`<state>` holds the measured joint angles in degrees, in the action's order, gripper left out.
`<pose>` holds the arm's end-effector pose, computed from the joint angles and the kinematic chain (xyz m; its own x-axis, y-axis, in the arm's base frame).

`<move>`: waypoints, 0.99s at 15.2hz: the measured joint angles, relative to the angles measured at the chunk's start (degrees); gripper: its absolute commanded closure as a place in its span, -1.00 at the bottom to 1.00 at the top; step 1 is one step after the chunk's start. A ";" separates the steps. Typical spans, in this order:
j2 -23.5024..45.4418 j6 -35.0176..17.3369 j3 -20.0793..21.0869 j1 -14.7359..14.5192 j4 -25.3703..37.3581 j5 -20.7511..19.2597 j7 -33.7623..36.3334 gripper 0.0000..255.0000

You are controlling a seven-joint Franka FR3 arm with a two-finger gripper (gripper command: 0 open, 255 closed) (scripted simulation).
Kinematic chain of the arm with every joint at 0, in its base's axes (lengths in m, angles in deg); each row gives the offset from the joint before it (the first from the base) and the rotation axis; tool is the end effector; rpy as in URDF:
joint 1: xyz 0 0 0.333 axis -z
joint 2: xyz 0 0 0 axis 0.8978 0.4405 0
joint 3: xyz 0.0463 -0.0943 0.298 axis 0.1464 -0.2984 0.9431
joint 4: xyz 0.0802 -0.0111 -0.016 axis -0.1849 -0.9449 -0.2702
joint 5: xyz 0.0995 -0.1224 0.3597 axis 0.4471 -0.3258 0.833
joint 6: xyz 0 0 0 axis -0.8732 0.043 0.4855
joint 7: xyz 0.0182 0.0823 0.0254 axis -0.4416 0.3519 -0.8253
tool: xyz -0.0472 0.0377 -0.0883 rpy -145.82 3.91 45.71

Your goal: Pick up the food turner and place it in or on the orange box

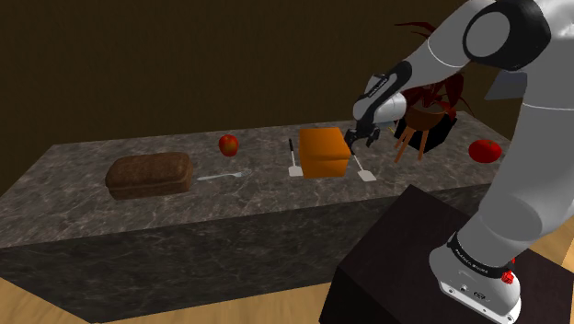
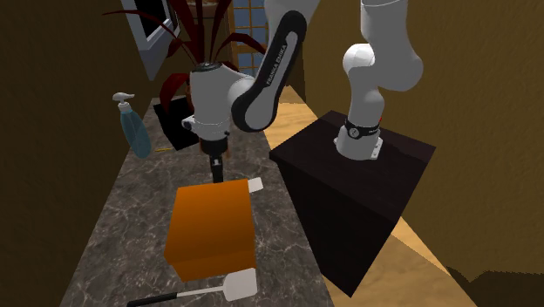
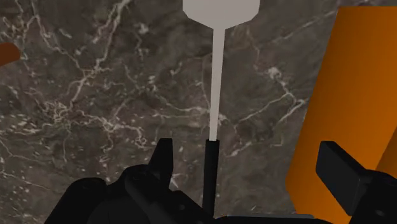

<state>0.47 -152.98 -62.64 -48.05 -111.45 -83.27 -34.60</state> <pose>0.4969 -0.2272 0.2142 0.8453 -0.5271 0.0876 -0.5284 -0.8489 -0.0100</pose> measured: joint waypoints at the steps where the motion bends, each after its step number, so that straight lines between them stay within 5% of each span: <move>1: 1.65 -0.71 -0.15 0.33 0.82 0.42 0.29 -1.00; 9: 10.27 -5.56 1.16 2.11 3.32 2.41 -0.62 -1.00; 15: 10.68 -5.99 1.28 2.21 3.30 2.53 -0.71 -1.00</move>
<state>11.14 -158.97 -61.36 -45.83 -108.15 -80.74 -35.31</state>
